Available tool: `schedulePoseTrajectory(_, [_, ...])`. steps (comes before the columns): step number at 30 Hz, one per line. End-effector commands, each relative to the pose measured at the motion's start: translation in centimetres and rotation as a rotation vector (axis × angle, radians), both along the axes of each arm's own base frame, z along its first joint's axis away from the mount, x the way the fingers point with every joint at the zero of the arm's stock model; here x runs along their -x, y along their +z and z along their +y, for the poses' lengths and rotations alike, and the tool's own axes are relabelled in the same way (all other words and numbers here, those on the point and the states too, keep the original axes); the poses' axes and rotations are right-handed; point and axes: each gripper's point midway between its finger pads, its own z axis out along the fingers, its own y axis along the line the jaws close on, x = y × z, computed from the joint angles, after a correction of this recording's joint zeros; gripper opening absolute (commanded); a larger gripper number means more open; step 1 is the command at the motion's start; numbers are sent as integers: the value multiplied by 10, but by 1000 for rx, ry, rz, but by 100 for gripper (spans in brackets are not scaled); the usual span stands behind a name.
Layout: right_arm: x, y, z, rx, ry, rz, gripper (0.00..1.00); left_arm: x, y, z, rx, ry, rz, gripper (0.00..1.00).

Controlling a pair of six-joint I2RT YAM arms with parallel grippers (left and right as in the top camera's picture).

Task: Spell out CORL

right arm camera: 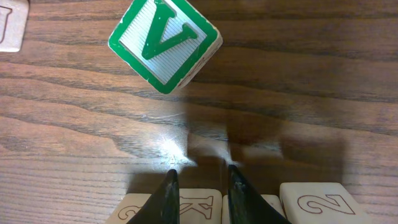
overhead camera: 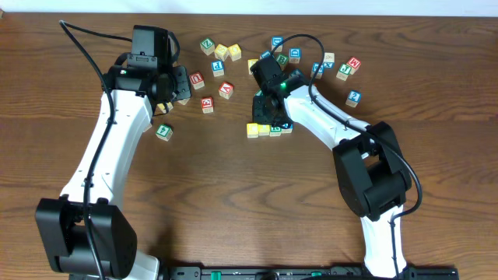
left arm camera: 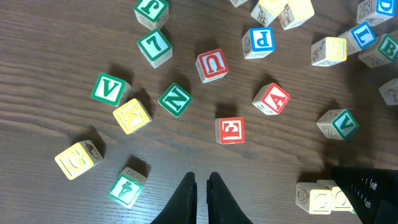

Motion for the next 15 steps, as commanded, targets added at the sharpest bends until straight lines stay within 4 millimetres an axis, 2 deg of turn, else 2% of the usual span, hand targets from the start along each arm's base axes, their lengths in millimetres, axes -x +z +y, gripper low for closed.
schedulePoseTrajectory(1, [1, -4, 0, 15, -14, 6, 21, -2, 5, 3, -14, -3, -13, 8])
schedulePoseTrajectory(15, [1, -4, 0, 11, -13, 6, 18, -1, 4, 3, -14, -3, -8, 8])
